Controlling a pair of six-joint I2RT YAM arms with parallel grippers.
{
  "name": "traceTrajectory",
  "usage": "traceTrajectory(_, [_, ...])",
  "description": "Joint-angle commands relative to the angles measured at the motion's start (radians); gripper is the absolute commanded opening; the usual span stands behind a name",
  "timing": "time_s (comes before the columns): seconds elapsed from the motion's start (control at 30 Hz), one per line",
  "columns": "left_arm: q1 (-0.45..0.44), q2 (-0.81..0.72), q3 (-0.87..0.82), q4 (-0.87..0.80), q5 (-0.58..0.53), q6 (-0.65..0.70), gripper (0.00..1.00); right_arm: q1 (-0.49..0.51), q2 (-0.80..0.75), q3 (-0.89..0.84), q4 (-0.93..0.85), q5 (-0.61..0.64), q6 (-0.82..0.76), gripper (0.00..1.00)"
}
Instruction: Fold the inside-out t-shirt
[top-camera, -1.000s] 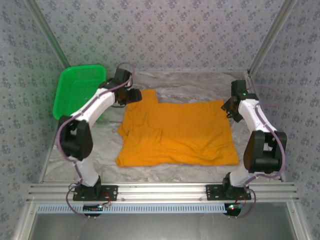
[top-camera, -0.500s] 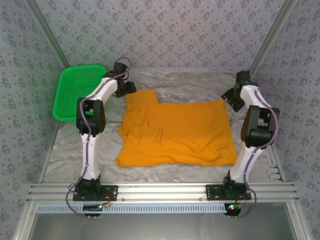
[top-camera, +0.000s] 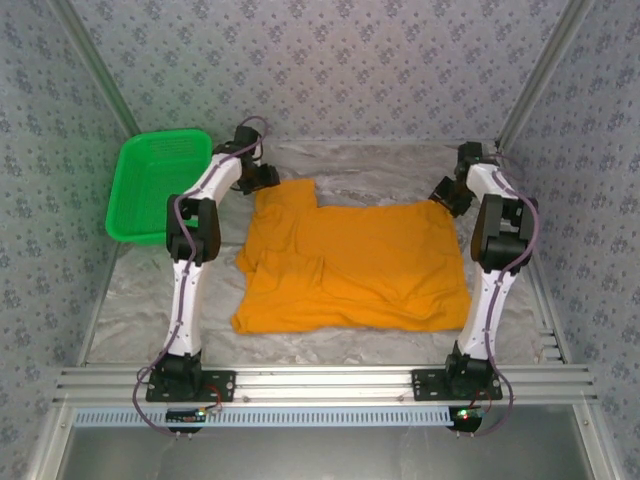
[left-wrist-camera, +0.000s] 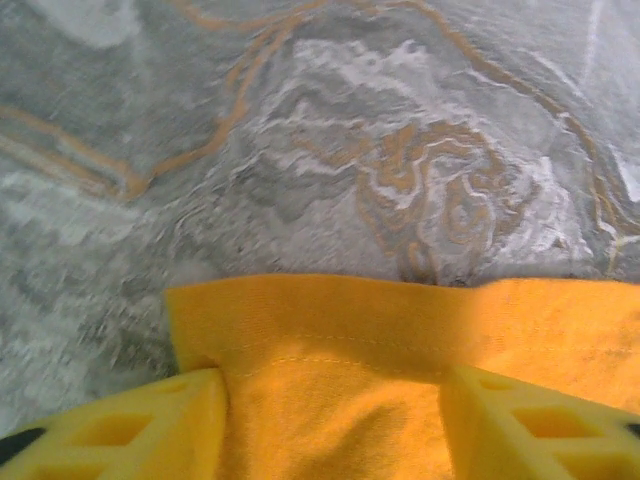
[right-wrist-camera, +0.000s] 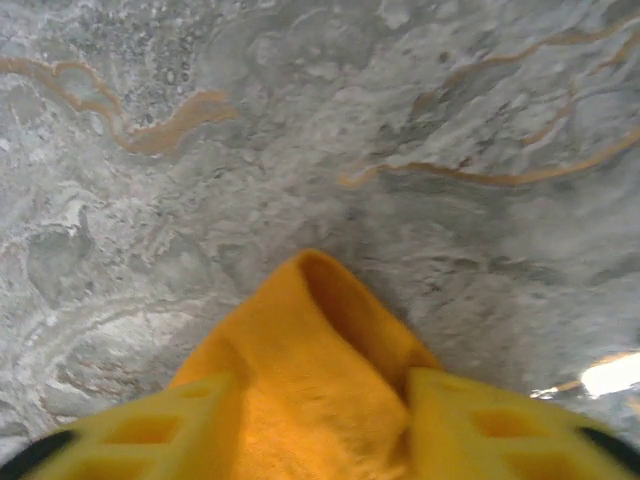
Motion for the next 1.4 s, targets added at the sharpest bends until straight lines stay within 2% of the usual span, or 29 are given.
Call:
traceTrajectory(0.0, [-0.004, 0.064, 0.048, -0.064, 0.101, 0.059, 0.36, 0.017, 0.031, 0.043, -0.054, -0.023, -0.047, 0.29])
traceTrajectory(0.13, [-0.003, 0.055, 0.072, -0.054, 0.126, 0.131, 0.06, 0.017, 0.024, 0.082, -0.061, -0.023, -0.063, 0.01])
traceTrajectory(0.17, [-0.002, 0.042, 0.068, -0.043, 0.125, 0.148, 0.01, 0.017, 0.021, 0.093, -0.067, -0.021, -0.070, 0.00])
traceTrajectory(0.33, [-0.002, -0.067, 0.010, 0.067, 0.128, 0.262, 0.00, 0.019, -0.044, 0.078, -0.031, -0.015, -0.112, 0.00])
traceTrajectory(0.5, [-0.005, -0.226, -0.174, 0.287, 0.188, 0.373, 0.00, 0.002, -0.107, 0.015, 0.029, -0.065, -0.129, 0.00])
traceTrajectory(0.7, [-0.024, -0.501, -0.624, 0.731, 0.332, 0.518, 0.00, -0.033, -0.226, -0.142, 0.150, -0.154, -0.123, 0.00])
traceTrajectory(0.8, [-0.049, -0.652, -0.804, 0.854, 0.383, 0.587, 0.00, -0.045, -0.299, -0.213, 0.152, -0.159, -0.115, 0.00])
traceTrajectory(0.87, [-0.066, -0.752, -0.892, 0.851, 0.407, 0.591, 0.00, -0.044, -0.371, -0.279, 0.138, -0.151, -0.104, 0.00])
traceTrajectory(1.0, [-0.108, -0.964, -1.060, 0.734, 0.481, 0.626, 0.00, -0.043, -0.570, -0.496, 0.137, -0.079, -0.067, 0.00])
traceTrajectory(1.13, [-0.220, -1.194, -1.231, 0.464, 0.462, 0.727, 0.00, -0.043, -0.785, -0.818, 0.146, -0.015, -0.015, 0.00])
traceTrajectory(1.17, [-0.245, -1.260, -1.282, 0.425, 0.441, 0.703, 0.00, -0.052, -0.826, -0.880, 0.146, 0.008, -0.013, 0.00])
traceTrajectory(1.27, [-0.294, -1.482, -1.507, 0.452, 0.358, 0.538, 0.03, -0.108, -0.876, -1.011, 0.137, 0.040, -0.021, 0.02])
traceTrajectory(1.3, [-0.301, -1.569, -1.567, 0.465, 0.319, 0.487, 0.05, -0.130, -0.885, -1.032, 0.131, 0.035, -0.026, 0.02])
traceTrajectory(1.33, [-0.307, -1.663, -1.632, 0.472, 0.268, 0.419, 0.10, -0.156, -0.893, -1.046, 0.123, 0.037, -0.027, 0.06])
traceTrajectory(1.37, [-0.307, -1.750, -1.687, 0.477, 0.195, 0.351, 0.30, -0.178, -0.900, -1.052, 0.117, 0.031, -0.032, 0.24])
